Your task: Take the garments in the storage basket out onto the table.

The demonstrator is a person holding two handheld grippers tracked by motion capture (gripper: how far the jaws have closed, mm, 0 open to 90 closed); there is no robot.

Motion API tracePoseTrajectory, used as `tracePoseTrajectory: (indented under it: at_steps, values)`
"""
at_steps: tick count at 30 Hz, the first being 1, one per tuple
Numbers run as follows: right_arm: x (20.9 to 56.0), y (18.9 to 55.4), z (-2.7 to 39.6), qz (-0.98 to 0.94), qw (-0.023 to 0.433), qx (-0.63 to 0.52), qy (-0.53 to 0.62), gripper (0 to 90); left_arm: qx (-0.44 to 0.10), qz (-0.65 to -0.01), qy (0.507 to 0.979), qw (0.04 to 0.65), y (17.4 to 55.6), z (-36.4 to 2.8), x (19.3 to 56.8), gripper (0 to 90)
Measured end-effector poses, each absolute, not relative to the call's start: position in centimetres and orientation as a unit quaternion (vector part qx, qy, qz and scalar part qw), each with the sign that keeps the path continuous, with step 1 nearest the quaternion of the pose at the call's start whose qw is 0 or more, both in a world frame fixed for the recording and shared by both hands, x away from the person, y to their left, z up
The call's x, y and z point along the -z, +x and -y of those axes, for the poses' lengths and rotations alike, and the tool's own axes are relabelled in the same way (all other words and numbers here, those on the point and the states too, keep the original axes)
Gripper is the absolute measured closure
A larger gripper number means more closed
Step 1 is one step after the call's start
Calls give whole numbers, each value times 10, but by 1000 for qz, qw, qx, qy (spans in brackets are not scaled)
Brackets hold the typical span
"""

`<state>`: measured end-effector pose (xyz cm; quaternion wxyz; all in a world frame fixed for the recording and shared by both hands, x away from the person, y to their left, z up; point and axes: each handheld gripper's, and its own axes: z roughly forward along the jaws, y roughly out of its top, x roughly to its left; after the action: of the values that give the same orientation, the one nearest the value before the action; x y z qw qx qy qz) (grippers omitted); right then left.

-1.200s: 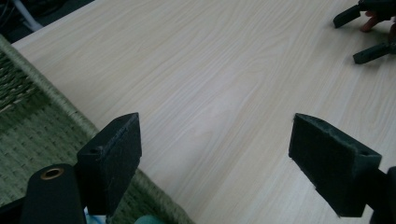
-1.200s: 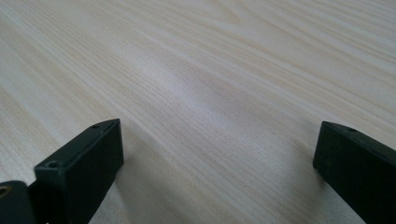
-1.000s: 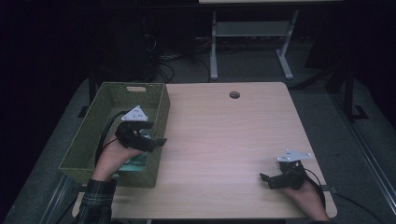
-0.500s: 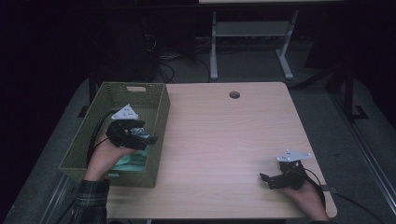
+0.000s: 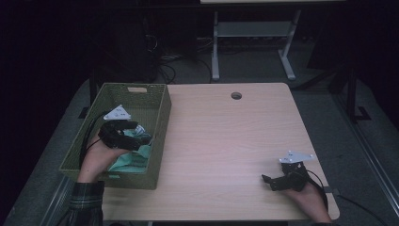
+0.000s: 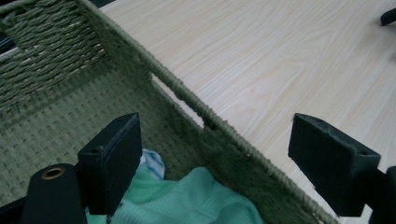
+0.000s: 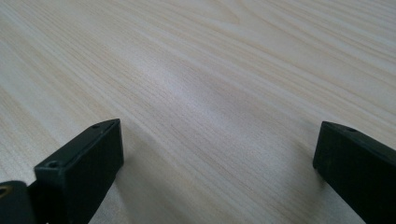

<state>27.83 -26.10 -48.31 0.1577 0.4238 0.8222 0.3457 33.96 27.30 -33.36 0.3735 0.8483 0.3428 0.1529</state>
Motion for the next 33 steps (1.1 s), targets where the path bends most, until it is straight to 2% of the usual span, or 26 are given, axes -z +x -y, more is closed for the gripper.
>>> tracePoseTrajectory:
  at_steps: [25, 26, 33]
  values:
    - [483, 278, 261, -822, 158, -346, 424, 15, -162, -383, 848, 330, 348, -297, 351, 171]
    - [483, 278, 261, -822, 158, -346, 424, 15, -161, -383, 848, 328, 349, -299, 353, 209]
    - [483, 278, 261, -822, 158, -346, 424, 15, -154, -393, 851, 311, 354, -304, 364, 219]
